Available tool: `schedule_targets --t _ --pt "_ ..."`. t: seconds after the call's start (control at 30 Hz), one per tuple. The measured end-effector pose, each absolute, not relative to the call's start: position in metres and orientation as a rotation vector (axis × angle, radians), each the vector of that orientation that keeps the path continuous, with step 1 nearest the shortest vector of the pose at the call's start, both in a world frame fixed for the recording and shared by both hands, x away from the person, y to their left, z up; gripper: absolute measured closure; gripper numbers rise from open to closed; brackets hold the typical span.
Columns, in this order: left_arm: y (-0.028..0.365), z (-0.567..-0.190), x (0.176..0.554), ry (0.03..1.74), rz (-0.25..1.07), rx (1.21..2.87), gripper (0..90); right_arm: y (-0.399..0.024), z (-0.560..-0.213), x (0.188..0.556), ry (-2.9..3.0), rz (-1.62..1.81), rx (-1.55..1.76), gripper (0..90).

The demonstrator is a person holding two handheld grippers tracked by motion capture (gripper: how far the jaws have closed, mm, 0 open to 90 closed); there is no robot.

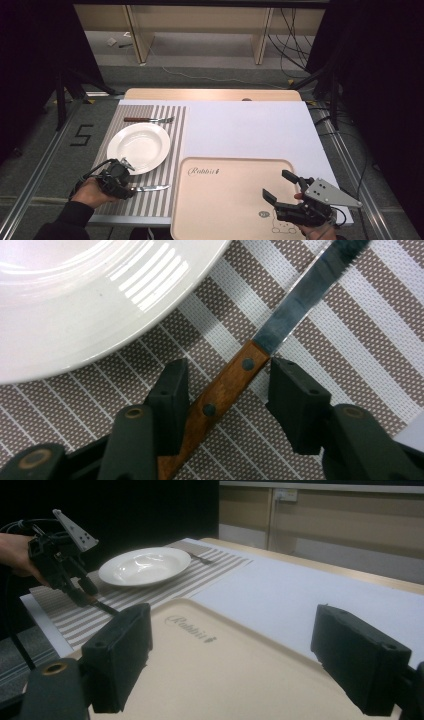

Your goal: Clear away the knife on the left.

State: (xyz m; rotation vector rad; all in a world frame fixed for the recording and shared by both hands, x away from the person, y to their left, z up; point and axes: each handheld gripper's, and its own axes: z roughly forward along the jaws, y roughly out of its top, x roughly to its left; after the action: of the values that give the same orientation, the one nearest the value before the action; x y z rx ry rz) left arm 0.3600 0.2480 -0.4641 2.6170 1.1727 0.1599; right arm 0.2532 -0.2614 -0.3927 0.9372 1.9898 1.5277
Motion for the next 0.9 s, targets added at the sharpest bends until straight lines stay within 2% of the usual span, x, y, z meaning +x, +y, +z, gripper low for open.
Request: schedule_targets --t 0.5,0.67,0.9 --pt "0.2422 -0.4620 0.3556 1.112 0.154 2.676 66.2 -0.2614 -0.3928 0.2533 1.991 1.526 0.937 17.7" --pt "0.2386 -0.4616 0.3537 1.073 0.143 2.698 74.8 -0.2615 -0.3928 0.2533 1.990 1.527 0.939 17.7" --pt "0.2384 -0.4610 0.3540 1.072 0.123 2.704 76.3 -0.2615 -0.3928 0.2533 1.990 1.527 0.937 17.7"
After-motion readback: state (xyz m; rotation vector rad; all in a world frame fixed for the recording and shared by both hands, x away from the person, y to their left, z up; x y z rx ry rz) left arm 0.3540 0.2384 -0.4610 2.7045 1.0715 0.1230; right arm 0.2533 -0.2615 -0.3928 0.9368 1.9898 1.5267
